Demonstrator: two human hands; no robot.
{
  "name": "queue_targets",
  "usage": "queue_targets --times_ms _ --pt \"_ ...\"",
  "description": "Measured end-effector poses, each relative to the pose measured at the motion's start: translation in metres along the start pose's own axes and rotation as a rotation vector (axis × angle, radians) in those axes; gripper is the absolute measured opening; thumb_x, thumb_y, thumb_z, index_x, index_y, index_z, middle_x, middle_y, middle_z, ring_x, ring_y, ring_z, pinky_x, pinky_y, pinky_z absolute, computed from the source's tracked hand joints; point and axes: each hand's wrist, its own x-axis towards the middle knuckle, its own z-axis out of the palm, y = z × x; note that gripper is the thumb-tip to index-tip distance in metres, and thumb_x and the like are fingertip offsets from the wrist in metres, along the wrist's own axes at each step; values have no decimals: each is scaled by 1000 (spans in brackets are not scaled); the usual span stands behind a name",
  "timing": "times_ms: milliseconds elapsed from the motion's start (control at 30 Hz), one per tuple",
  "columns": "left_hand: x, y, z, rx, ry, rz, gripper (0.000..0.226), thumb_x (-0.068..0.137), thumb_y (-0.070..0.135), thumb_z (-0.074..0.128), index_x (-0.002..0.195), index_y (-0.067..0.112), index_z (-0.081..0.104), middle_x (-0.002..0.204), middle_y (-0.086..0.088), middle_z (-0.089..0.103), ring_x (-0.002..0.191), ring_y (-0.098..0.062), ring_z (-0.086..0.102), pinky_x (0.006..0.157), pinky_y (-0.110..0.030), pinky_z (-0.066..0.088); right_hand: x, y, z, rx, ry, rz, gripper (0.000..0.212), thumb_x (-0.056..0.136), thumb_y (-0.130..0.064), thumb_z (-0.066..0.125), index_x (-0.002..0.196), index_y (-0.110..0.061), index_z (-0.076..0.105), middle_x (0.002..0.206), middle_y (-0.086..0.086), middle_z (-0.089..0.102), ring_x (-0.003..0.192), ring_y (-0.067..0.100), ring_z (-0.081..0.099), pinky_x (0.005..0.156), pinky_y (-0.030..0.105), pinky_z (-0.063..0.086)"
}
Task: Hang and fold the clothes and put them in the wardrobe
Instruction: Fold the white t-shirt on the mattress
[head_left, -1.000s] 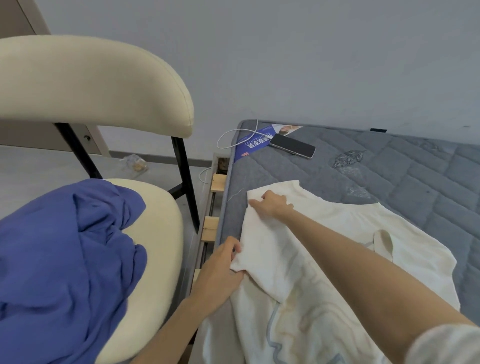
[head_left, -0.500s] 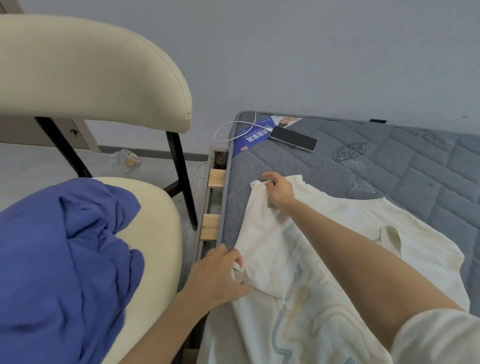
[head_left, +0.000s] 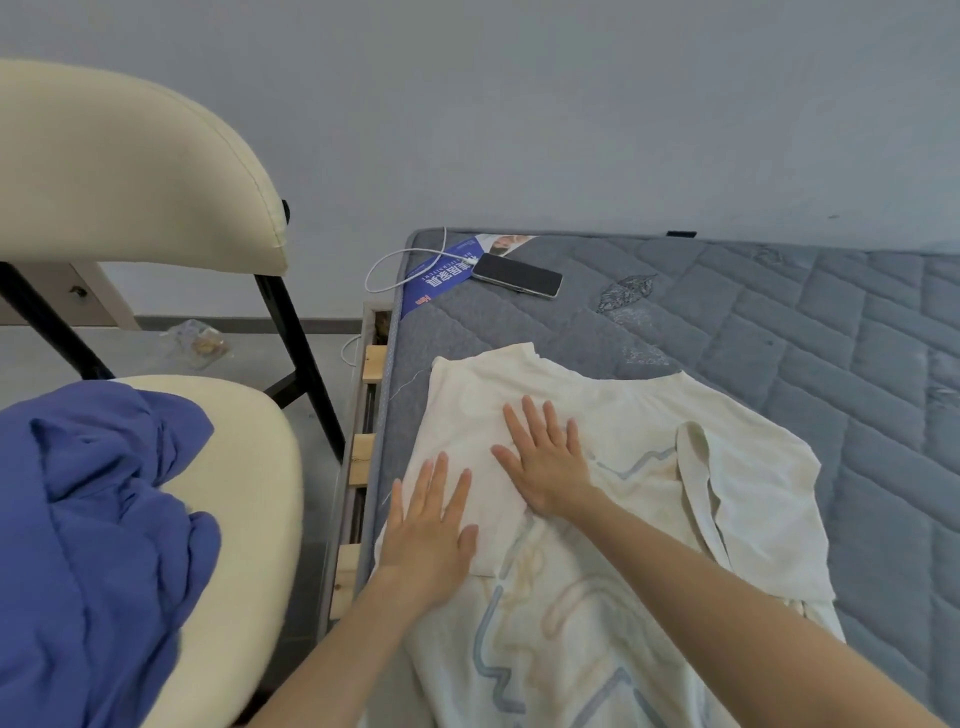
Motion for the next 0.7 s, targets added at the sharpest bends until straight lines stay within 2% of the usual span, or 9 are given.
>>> queue_targets --times_ms 33,100,167,233,300,400,533,633,700 --pt "-1 1 -2 15 -33 -13 66 87 53 -11 140 20 -30 147 -7 -39 139 -23 -31 109 -47 -21 -1 3 -6 -10 -30 -1 63 96 -57 6 150 -30 -13 158 -4 -21 145 23 -19 116 47 -11" --pt "-2 5 -9 34 -99 -35 60 97 49 1 144 23 -26 147 -11 -39 138 -25 -33 108 -50 -22 -5 9 -22 3 -51 -29 57 101 -49 11 152 -29 -8 159 -2 -15 146 23 -14 116 49 -8" --pt "-2 11 -19 1 -91 -48 59 100 46 7 145 24 -23 148 -10 -38 138 -25 -32 107 -51 -23 -14 22 -38 31 32 -64 52 103 -40 14 152 -31 1 161 -3 -5 147 21 -8 117 48 -7" --pt "1 18 -28 -39 -8 -37 57 101 43 7 146 24 -21 150 -8 -35 140 -24 -29 109 -50 -21 -28 45 -53 48 175 -49 49 104 -30 19 152 -29 9 160 -5 6 148 19 0 118 45 -4" --pt "10 29 -36 -85 53 -21 56 102 39 8 147 22 -20 152 -6 -31 142 -22 -25 112 -47 -17 -43 74 -62 90 288 30 51 102 -17 27 152 -24 17 159 -3 16 147 19 7 119 44 0" --pt "32 46 -47 -120 88 5 55 103 33 10 148 20 -17 155 -5 -26 144 -22 -20 117 -42 -8 -64 127 -67 171 343 233 60 93 -3 35 150 -17 23 156 2 23 145 21 15 118 43 6" --pt "62 64 -55 -132 80 44 60 102 21 22 149 19 -15 156 -6 -21 145 -24 -13 118 -39 7 -81 187 -63 208 291 405 62 90 -4 41 149 -12 21 155 6 23 143 24 18 116 45 15" --pt "81 70 -58 -99 71 13 67 100 13 32 149 18 -13 156 -7 -20 146 -25 -11 117 -37 15 -83 210 -58 188 178 458 73 89 -13 51 150 -15 12 156 5 16 145 28 8 117 47 12" --pt "94 72 -60 -69 94 -13 63 102 18 31 150 17 -11 157 -8 -18 145 -26 -11 117 -38 11 -80 219 -56 139 134 460 85 88 -24 61 151 -18 5 158 6 8 147 30 -1 117 48 6"
